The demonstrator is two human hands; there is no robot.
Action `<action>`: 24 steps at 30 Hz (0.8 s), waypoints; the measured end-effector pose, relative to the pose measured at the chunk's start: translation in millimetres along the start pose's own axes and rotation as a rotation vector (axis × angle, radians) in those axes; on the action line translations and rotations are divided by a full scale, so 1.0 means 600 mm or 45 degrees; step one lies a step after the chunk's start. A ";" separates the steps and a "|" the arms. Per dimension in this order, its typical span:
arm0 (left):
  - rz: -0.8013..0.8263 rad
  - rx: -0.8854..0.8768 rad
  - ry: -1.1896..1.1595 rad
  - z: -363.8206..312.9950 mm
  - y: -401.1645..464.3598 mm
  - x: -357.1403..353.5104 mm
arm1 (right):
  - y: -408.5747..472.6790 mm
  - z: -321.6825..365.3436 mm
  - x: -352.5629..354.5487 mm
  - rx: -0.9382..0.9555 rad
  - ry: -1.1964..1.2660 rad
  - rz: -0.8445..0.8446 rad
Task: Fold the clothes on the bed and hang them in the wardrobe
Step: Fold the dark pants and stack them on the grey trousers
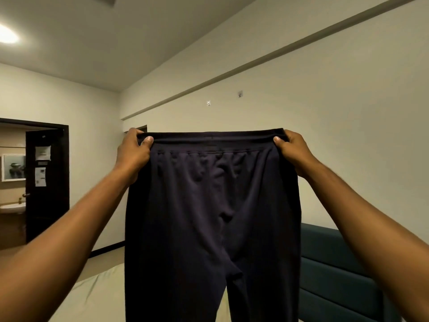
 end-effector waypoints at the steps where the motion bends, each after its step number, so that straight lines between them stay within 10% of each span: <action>1: -0.147 -0.167 0.175 0.001 -0.006 0.000 | 0.001 0.008 -0.001 0.044 -0.029 -0.019; 7: -0.433 -0.780 0.679 0.019 -0.010 0.041 | -0.029 0.043 0.023 0.588 -1.064 -0.086; 13: -0.407 -0.831 0.755 0.037 -0.004 0.067 | -0.041 0.028 0.027 0.669 -1.171 -0.080; 24: 0.234 0.339 0.642 0.066 0.002 -0.004 | -0.032 -0.017 -0.063 -0.262 -0.819 0.393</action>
Point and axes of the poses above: each hand's wrist, its own y-axis towards the middle knuckle, its own x-axis out of the back of the hand, z = x × y, the point moved 1 cm from there along y, towards the middle knuckle, and after that the axes turned 13 degrees about x, right-handed, at the moved point
